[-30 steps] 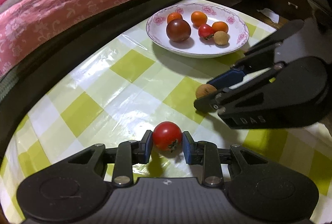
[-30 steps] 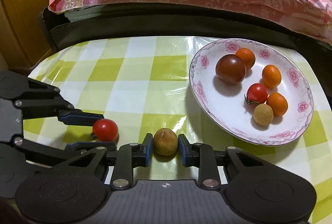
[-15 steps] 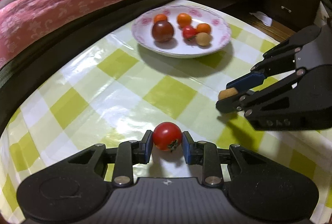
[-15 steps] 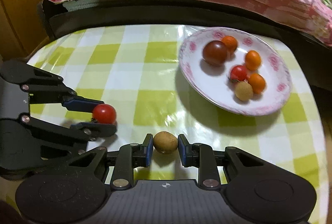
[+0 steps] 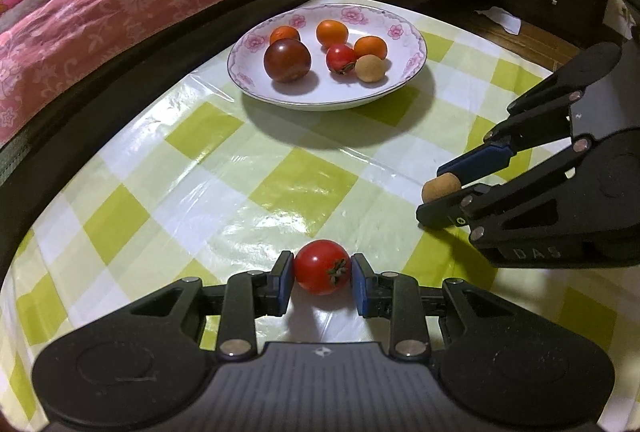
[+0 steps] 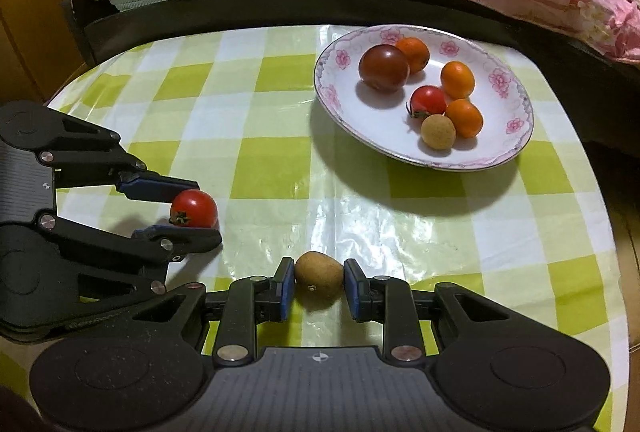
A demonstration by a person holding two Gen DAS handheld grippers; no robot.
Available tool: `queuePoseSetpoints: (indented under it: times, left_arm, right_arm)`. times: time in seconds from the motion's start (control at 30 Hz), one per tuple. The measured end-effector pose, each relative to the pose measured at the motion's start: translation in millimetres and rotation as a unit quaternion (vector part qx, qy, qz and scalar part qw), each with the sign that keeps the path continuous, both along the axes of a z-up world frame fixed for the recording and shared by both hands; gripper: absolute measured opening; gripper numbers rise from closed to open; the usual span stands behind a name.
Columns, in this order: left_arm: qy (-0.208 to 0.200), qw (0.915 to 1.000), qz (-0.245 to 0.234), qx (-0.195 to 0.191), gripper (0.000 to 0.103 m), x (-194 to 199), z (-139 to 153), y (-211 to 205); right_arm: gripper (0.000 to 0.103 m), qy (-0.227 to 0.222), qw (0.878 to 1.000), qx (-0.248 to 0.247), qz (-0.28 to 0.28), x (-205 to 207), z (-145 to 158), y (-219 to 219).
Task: Organize fruits
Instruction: 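Carry the red tomato and kiwi together over to the white plate, then lower the tomato and kiwi into the plate and open both grippers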
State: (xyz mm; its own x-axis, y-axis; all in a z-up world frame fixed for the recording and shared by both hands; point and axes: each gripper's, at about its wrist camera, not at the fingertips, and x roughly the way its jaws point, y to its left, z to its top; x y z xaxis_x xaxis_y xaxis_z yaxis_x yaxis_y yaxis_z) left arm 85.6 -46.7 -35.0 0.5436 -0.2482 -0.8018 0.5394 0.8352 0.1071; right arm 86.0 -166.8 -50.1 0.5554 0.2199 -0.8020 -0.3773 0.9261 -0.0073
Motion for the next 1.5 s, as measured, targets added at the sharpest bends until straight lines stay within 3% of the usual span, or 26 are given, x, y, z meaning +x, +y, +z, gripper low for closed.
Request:
queuePoseSetpoints:
  times: [0.37, 0.9, 1.5]
  left_arm:
    - [-0.011, 0.9991, 0.032, 0.024, 0.038, -4.1, 13.1, -13.5]
    - [-0.044, 0.9975, 0.045, -0.034, 0.038, 73.0, 49.6, -31.6]
    - [-0.027, 0.9978, 0.046, -0.039, 0.038, 108.5, 32.3, -47.1]
  right_arm:
    - [0.022, -0.002, 1.0, 0.012, -0.022, -1.9, 12.1, -15.8]
    - [0.022, -0.059, 0.993, 0.047, -0.092, 44.3, 47.1, -46.5]
    - [0.022, -0.055, 0.992, 0.028, -0.109, 88.5, 27.7, -55.9]
